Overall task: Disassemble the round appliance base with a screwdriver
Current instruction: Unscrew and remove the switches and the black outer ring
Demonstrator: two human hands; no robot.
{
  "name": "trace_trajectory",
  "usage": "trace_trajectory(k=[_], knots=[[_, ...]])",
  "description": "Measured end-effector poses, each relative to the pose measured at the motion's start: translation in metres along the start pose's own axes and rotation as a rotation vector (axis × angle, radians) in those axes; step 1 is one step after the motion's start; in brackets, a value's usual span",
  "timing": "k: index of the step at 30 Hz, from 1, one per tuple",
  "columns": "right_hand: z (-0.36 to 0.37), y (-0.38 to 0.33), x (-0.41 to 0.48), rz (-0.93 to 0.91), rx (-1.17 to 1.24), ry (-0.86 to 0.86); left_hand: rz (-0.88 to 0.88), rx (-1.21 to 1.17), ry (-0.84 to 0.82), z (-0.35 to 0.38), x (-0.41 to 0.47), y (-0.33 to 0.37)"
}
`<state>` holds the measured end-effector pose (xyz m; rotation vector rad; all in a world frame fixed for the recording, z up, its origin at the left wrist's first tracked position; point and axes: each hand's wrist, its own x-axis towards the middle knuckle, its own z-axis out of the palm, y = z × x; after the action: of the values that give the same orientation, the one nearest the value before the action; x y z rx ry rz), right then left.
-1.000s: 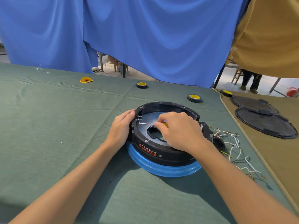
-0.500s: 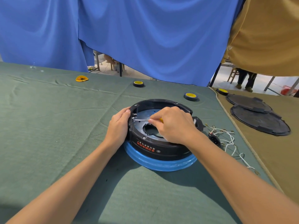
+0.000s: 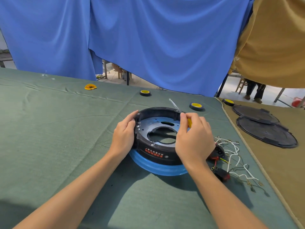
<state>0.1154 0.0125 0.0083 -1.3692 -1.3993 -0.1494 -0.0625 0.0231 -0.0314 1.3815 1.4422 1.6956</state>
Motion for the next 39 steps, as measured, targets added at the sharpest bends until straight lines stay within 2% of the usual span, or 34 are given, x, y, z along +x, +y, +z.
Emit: trace_trajectory(k=[5,8,10,14,22,25,29,34,39], knots=[[0.011,0.015,0.024,-0.026,-0.006,0.056,-0.026,0.012,0.095,0.002,-0.009,0.001],[0.015,0.018,0.018,0.139,0.121,0.102,0.022,0.165,0.072,-0.008,-0.005,0.005],[0.015,0.015,0.005,0.166,0.164,0.128,0.042,0.158,0.012,-0.016,-0.002,0.008],[0.019,0.016,-0.002,-0.005,0.07,0.092,0.107,0.167,-0.033,-0.021,-0.007,0.007],[0.019,0.039,0.021,0.083,-0.057,0.011,0.285,0.385,-0.064,-0.02,-0.016,0.005],[-0.003,0.032,0.002,-0.092,-0.001,-0.001,0.291,0.367,-0.096,-0.023,-0.015,0.001],[-0.025,0.019,-0.03,-0.404,0.018,-0.197,0.294,0.354,-0.1,-0.022,-0.015,0.002],[-0.022,0.011,-0.046,-0.455,-0.135,-0.372,0.293,0.369,-0.105,-0.023,-0.016,0.002],[-0.021,0.006,-0.046,-0.47,-0.19,-0.362,0.303,0.406,-0.096,-0.023,-0.016,0.001]])
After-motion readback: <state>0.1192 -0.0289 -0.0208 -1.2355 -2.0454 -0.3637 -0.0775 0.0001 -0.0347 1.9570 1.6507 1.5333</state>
